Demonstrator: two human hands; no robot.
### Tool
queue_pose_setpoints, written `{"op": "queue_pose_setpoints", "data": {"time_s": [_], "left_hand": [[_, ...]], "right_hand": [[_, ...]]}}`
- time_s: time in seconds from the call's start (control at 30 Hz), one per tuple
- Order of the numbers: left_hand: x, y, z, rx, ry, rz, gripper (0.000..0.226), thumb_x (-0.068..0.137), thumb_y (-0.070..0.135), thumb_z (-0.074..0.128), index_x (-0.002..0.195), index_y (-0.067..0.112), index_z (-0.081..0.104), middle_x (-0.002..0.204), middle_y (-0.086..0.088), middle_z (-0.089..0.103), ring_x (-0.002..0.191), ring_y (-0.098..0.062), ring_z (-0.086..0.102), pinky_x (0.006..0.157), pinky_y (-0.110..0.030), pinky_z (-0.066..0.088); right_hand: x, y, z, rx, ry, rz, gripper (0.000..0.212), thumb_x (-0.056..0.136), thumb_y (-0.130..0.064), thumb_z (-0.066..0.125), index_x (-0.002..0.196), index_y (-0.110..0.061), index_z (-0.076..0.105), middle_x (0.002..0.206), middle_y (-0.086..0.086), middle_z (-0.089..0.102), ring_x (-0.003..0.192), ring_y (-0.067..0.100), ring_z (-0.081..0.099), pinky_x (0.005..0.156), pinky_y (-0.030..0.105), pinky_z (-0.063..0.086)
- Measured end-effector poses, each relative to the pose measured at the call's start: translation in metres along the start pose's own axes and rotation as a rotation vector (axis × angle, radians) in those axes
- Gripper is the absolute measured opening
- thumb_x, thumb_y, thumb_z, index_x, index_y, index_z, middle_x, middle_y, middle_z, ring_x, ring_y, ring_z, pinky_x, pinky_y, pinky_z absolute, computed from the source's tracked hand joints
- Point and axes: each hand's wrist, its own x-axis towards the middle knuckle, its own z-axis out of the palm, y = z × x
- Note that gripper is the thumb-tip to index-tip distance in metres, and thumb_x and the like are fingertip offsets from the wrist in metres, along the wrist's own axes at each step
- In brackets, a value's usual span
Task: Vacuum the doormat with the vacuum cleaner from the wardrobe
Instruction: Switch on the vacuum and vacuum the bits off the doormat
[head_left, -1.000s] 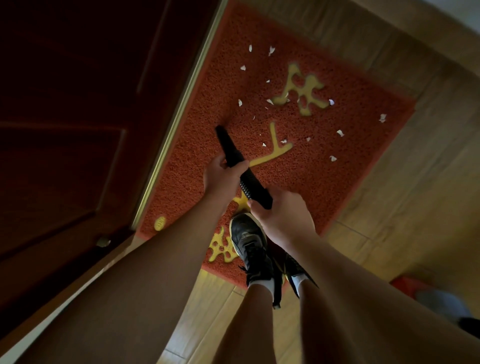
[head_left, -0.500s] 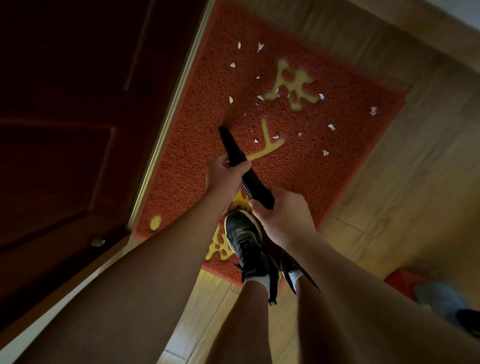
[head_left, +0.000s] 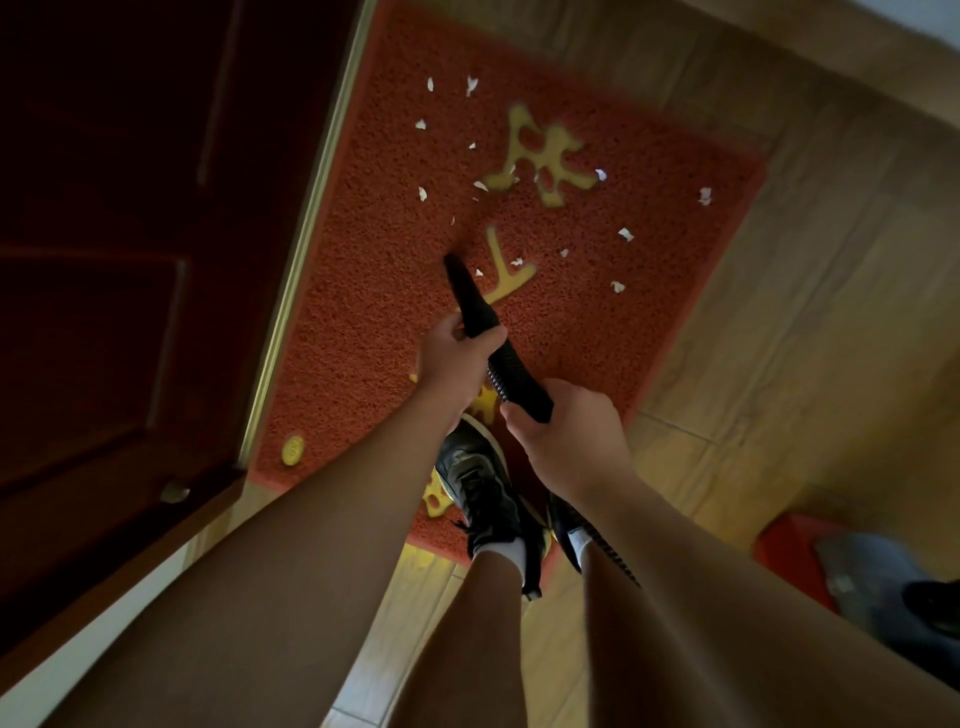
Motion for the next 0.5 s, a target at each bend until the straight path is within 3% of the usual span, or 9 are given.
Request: {"op": "queue_pose_setpoints", "data": {"time_s": [0.1,0.27,0.5], "left_hand": [[-0.004,-0.002,0.005,0.019,-0.004,0.003,0.028,0.091,0.022,0.074,0.117,0.013,0.069,0.1,-0.002,0.071,0.079,-0.011,0.065,0.052,-0.013,0.046],[-0.008,-0.007,0.01,0.033,-0.019,0.013,0.03,0.091,0.022,0.073,0.119,0.013,0.07,0.106,-0.003,0.071,0.088,-0.014,0.065,0.065,-0.022,0.045],[-0.019,-0.011,0.017,0.023,-0.04,0.013,0.029,0.092,0.019,0.073,0.12,0.018,0.067,0.103,0.008,0.067,0.092,-0.005,0.062,0.072,-0.019,0.045]], "right_hand": [[-0.003,0.007,0.0,-0.012,0.015,0.01,0.029,0.092,-0.046,0.063,0.08,-0.021,0.057,0.061,-0.006,0.057,0.051,0.011,0.053,0.048,0.028,0.039],[-0.01,0.013,0.001,0.001,0.026,0.016,0.029,0.092,-0.046,0.062,0.084,-0.018,0.06,0.066,-0.002,0.062,0.055,0.016,0.06,0.052,0.037,0.051],[-0.02,0.023,-0.002,0.003,0.025,0.012,0.026,0.093,-0.042,0.062,0.08,-0.019,0.059,0.061,-0.002,0.06,0.052,0.014,0.056,0.05,0.035,0.046]]}}
